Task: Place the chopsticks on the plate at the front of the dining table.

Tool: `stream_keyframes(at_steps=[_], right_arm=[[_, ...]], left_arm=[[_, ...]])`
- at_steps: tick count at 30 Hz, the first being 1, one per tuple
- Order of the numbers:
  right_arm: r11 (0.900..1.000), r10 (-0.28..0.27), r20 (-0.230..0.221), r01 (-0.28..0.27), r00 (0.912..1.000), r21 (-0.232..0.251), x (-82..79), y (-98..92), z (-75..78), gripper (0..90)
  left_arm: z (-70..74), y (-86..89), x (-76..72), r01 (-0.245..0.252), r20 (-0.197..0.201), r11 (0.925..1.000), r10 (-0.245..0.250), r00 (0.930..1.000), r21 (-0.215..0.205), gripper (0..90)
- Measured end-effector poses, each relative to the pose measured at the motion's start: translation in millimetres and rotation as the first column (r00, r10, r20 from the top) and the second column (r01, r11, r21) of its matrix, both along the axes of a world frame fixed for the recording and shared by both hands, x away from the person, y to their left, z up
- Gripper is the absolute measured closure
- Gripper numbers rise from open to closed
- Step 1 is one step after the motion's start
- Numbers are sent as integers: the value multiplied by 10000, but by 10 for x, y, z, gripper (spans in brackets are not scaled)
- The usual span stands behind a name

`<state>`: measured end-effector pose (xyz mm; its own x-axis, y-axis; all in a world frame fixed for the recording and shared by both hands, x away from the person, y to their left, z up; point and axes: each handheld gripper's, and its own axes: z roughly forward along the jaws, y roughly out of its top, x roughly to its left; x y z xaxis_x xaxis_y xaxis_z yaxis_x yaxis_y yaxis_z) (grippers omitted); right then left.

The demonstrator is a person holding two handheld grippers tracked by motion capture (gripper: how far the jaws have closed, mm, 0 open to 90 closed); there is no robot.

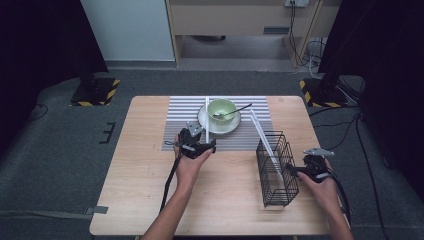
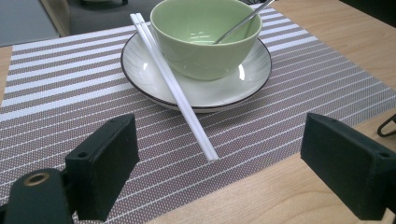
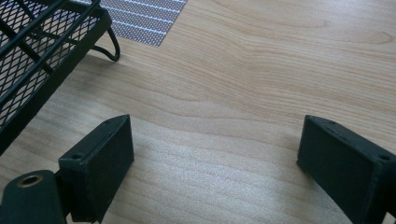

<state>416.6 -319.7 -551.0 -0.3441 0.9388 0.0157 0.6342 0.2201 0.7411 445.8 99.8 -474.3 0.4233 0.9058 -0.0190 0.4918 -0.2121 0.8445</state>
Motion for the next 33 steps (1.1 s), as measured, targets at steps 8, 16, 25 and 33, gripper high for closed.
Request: stream_keyframes(at_steps=[8,16,25,33], right_arm=[[10000,-10,-4,10,10000,-2,0,2,0,105],[10000,-4,-1,4,10000,-15,-2,3,0,105],[10000,89,-64,-90,9999,-29,0,10,-1,74],[9998,158,-213,-161,9996,-113,8,17,-8,15]], left_arm=[[24,85,-14,515,-145,9985,-512,9986,176,85],[55,212,-46,711,-312,9970,-701,9971,315,77],[113,477,-99,558,-354,9978,-545,9979,358,72],[122,725,-148,384,-475,9986,-367,9982,357,67]])
